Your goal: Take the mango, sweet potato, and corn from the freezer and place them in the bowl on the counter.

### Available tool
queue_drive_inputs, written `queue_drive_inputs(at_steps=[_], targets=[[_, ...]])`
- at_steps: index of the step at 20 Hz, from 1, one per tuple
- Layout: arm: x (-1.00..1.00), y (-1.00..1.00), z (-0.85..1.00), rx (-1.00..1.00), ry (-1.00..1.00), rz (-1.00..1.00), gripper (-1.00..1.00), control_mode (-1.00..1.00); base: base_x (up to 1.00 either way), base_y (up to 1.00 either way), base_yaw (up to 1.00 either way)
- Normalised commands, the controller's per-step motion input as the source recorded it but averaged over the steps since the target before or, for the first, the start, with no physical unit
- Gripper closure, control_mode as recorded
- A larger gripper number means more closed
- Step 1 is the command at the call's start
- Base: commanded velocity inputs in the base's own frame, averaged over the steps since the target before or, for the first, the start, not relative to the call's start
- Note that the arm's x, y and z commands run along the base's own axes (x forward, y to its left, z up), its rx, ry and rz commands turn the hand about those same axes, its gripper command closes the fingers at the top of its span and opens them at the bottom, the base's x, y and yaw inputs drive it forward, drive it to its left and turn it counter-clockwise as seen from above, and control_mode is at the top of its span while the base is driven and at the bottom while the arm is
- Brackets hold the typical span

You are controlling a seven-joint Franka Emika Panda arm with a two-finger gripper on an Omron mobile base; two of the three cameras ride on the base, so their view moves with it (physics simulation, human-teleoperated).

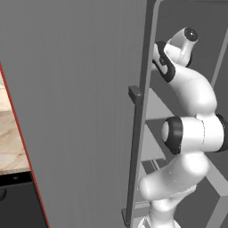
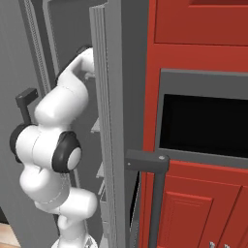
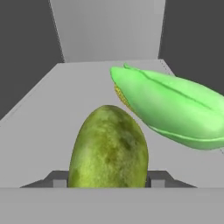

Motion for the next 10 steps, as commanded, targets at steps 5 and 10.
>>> queue_drive_inputs(at_steps=[5, 10], targets=[[-0.89, 0.01, 0.0, -0.01, -0.11, 0.0, 1.0, -1.0, 0.0, 0.0, 0.0], [-0.77, 0.1, 0.18, -0.04, -0.04, -0.01, 1.0, -1.0, 0.0, 0.0, 0.0]])
